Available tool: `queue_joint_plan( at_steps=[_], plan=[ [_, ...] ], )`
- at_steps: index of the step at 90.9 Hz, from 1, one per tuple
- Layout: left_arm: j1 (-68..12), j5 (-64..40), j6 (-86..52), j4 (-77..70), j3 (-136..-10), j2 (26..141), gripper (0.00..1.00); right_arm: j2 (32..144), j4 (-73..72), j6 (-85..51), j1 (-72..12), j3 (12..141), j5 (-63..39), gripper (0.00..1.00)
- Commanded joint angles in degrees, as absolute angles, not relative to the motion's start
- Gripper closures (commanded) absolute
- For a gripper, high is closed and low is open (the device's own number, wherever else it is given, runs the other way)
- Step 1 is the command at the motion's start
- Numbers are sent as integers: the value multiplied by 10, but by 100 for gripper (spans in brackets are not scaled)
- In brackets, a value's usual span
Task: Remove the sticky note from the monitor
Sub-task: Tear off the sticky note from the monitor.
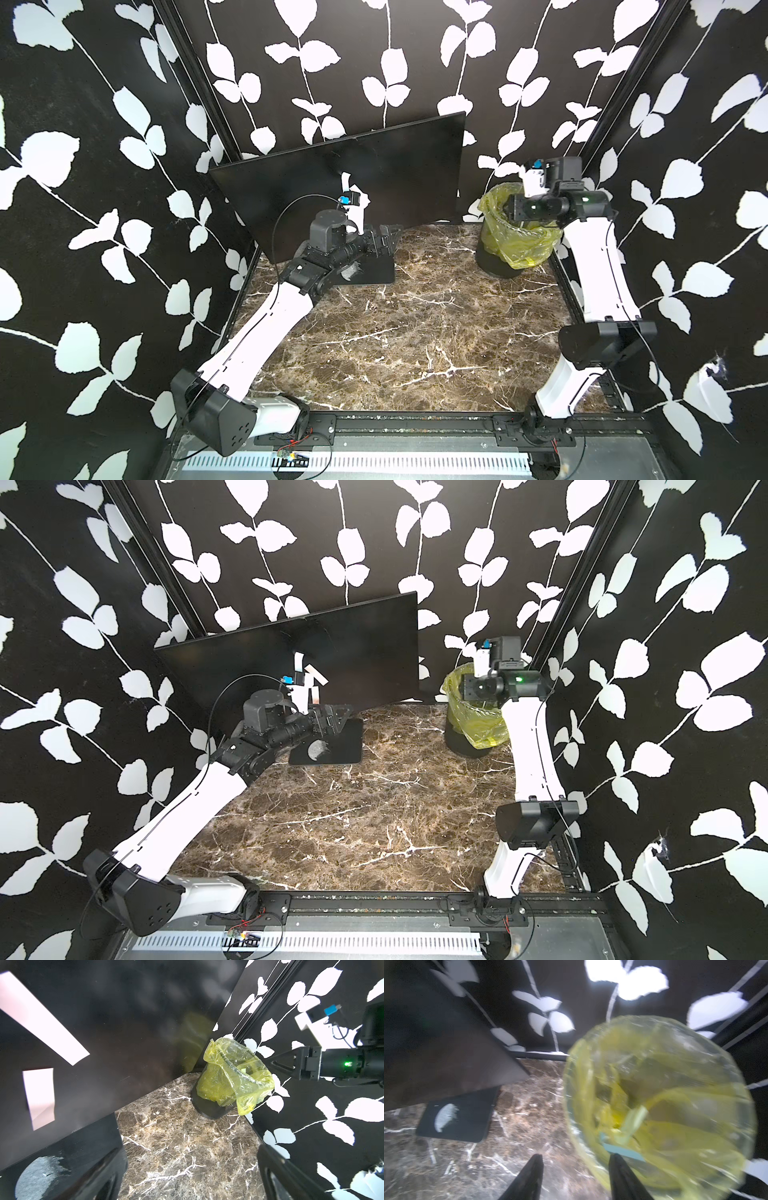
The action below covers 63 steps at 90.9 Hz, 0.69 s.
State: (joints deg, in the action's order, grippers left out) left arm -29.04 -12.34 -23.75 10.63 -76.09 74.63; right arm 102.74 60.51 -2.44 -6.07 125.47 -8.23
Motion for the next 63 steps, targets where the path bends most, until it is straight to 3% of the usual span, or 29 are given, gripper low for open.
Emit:
queue_joint_plan(
  at_steps=[1,20,63],
  plan=[
    [-283,-111,-217,124,-763,712,1,1017,522,-87,-115,1243,-138,47],
    [-275,-100,-223,135,-726,671,1,977,306,-267,-212,1115,-149,47],
    [-249,-102,-228,166,-661,597,1,1028,118,-414,-361,1058,-101,48]
  ],
)
